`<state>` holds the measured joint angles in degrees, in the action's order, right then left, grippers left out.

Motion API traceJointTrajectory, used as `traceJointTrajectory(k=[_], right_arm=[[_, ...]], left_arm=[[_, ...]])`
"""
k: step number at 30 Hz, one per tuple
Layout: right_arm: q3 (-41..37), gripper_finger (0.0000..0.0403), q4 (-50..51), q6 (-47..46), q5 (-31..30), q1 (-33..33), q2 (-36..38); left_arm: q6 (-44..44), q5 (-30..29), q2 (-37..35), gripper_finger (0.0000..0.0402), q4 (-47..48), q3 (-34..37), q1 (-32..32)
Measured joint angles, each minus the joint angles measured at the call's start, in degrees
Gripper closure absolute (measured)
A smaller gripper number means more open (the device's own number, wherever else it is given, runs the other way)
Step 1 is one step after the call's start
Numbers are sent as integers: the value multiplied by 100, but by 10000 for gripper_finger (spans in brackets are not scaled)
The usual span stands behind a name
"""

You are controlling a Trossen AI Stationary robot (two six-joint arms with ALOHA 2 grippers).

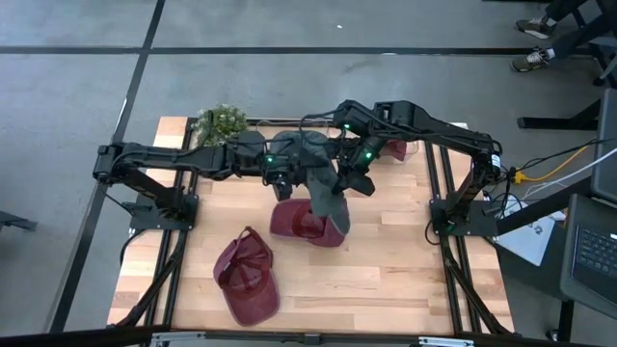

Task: Pick & Place hat
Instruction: Put the gray cap on the gray cap in the left transparent bin

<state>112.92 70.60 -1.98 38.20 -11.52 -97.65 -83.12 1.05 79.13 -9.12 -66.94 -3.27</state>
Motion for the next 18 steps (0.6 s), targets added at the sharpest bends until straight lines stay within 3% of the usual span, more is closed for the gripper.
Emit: traceJointTrajectory(k=[4,11,18], right_arm=[[0,377,1,90,-1,5,0],[0,343,-1,94,-15,5,0],[0,336,5,226,-419,5,0]], left_arm=[[507,-3,44,261,-84,0,0],[1478,-341,44,386,-95,0,2],[1871,-751,6,396,77,0,2]])
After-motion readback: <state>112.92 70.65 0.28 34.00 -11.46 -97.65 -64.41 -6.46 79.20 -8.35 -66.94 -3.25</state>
